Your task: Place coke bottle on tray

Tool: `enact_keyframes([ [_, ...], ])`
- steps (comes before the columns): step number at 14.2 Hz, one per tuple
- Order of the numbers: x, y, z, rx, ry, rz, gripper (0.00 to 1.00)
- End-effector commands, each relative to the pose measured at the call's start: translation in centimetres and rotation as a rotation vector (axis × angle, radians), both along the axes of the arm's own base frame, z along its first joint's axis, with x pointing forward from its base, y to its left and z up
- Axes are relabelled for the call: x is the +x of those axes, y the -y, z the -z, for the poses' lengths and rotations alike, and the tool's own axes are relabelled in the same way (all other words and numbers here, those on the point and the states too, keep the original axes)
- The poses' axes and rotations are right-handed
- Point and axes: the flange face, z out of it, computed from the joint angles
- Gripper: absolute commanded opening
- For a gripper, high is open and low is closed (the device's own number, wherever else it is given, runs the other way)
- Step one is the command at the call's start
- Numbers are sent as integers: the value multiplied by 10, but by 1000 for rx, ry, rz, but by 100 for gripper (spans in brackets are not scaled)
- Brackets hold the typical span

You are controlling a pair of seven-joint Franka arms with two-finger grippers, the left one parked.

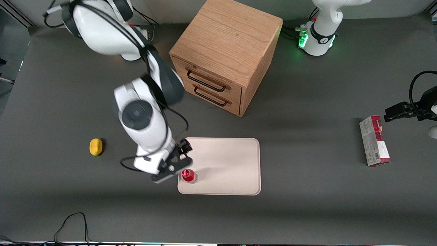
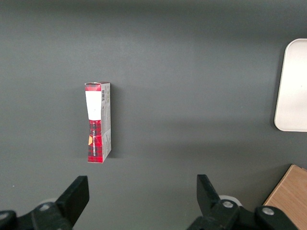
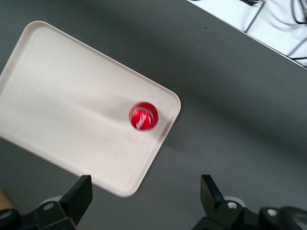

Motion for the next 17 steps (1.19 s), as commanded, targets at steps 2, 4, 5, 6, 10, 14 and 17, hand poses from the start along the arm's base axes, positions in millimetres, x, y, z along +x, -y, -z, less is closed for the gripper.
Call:
enact_keyframes([
  [2,-41,39,-85,-51,-28,86,100],
  [4,-58,76,-107,-59,-42,130,100],
  [5,-68,96,-114,-54,-49,148,100],
  [6,-73,124,-123,-31,-59,184,100],
  [10,-82,238,-134,63,-79,314,100],
  [14,-92,313,-130,77,-58,357,100],
  [17,-93,340,-128,77,-69,374,100],
])
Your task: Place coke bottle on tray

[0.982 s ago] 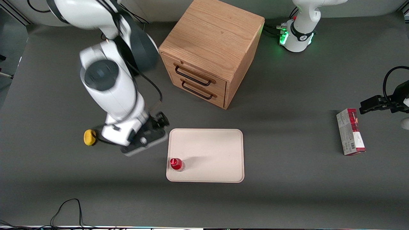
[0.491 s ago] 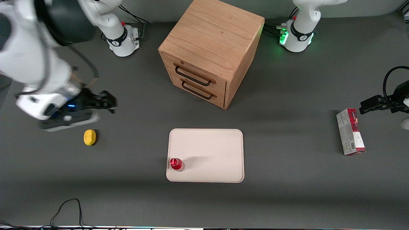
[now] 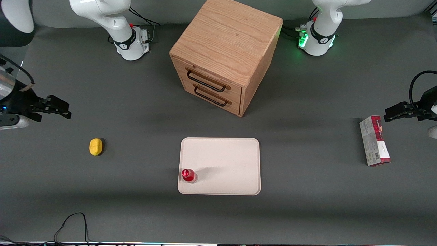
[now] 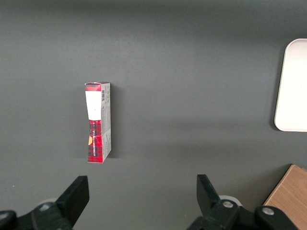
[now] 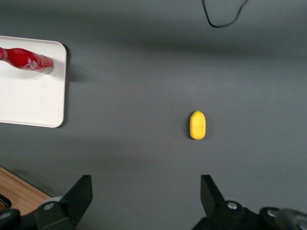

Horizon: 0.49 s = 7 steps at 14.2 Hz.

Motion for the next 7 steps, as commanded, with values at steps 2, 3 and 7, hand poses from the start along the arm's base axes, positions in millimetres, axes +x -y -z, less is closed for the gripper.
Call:
enact_keyframes([
  [2,-9,13,-1,21,5,6,100],
  [3,-11,19,0,16,-7,18,100],
  [7,-12,24,2,6,-17,31,100],
])
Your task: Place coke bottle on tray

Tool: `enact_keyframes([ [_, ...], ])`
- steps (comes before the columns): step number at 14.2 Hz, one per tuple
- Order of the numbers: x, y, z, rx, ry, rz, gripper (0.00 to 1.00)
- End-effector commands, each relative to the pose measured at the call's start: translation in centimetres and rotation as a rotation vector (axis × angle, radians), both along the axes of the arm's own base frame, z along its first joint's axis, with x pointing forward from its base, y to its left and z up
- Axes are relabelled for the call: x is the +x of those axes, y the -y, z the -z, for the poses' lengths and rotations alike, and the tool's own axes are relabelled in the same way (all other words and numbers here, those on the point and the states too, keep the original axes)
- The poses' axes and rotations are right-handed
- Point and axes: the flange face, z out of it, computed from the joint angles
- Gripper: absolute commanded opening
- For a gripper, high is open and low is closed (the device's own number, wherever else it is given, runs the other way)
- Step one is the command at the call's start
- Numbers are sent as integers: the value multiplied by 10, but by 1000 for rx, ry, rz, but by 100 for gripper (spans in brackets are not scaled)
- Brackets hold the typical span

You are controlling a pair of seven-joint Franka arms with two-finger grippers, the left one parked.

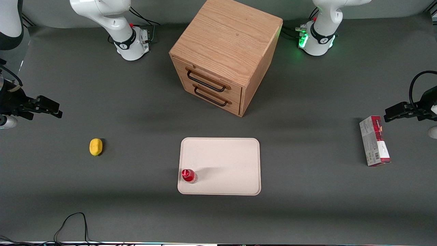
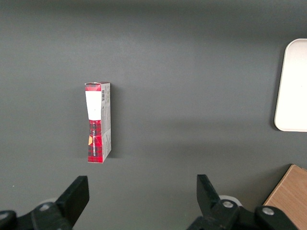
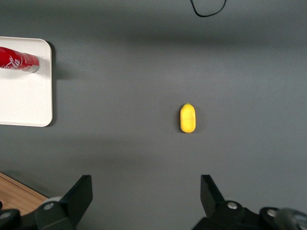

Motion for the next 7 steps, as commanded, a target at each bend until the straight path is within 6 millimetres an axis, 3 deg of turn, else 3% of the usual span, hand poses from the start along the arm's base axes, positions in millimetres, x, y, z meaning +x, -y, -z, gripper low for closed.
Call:
enact_keyframes([
  [1,-9,-1,-4,6,0,12,100],
  [7,-9,-1,-3,5,-8,28,100],
])
